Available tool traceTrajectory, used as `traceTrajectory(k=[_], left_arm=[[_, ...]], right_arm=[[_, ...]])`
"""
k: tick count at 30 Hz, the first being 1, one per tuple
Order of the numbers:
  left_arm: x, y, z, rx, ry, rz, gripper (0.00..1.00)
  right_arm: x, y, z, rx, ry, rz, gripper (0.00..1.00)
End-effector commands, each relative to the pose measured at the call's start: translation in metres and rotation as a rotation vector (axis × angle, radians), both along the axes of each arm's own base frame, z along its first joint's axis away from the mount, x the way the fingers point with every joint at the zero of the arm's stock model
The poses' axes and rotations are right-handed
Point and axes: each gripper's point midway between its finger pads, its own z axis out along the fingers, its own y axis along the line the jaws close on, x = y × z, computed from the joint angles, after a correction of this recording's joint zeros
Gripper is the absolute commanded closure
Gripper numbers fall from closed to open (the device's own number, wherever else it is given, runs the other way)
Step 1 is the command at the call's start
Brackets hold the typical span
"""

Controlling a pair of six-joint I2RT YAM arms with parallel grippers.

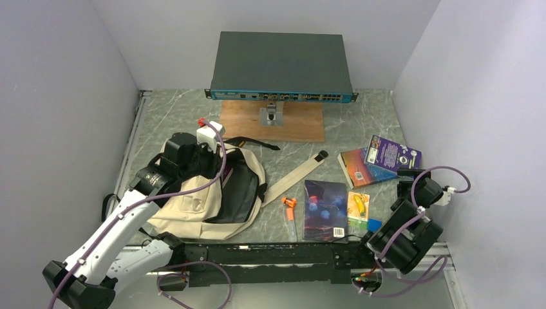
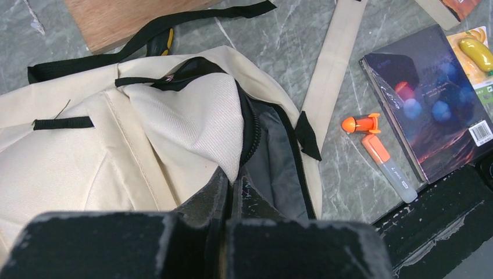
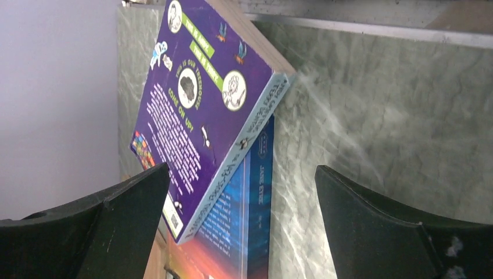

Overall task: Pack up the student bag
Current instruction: Pick up the book from the center of the board.

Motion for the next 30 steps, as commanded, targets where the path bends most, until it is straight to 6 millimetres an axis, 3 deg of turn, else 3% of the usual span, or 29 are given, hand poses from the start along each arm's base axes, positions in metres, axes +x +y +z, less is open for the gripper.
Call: traceTrajectory(k=[1,7,13,16,22,30], left_arm=[[0.005,-0.011,0.011,-0.045,-0.046,-0.039,1.0],[0.005,-0.016,0.003,-0.039,-0.009,-0.061,1.0],[0.005,-0.018,0.001,-0.04,-0.002,-0.075,1.0],[0.006,-0.018,-0.001,-0.034,0.004,-0.071,1.0],[0.004,-0.021,-0.006,-0.029,0.028,-0.087,1.0],[0.004,-0.02,-0.003,-0.035,0.011,-0.089,1.0]], right_arm=[[0.016,-0.02,0.022,-0.092,-0.12,-0.002,0.02],[0.022,-0.025,0.006,-0.053,-0.141,-0.006,0.08],[0.023,-0.033,0.003,-0.058,-0.138,-0.033,0.09],[0.027,-0.036,0.005,-0.062,-0.157,-0.03,0.14],[0.033,-0.034,0.0,-0.057,-0.184,-0.002,0.5],[0.031,-0.032,0.018,-0.116,-0.193,0.018,0.95]])
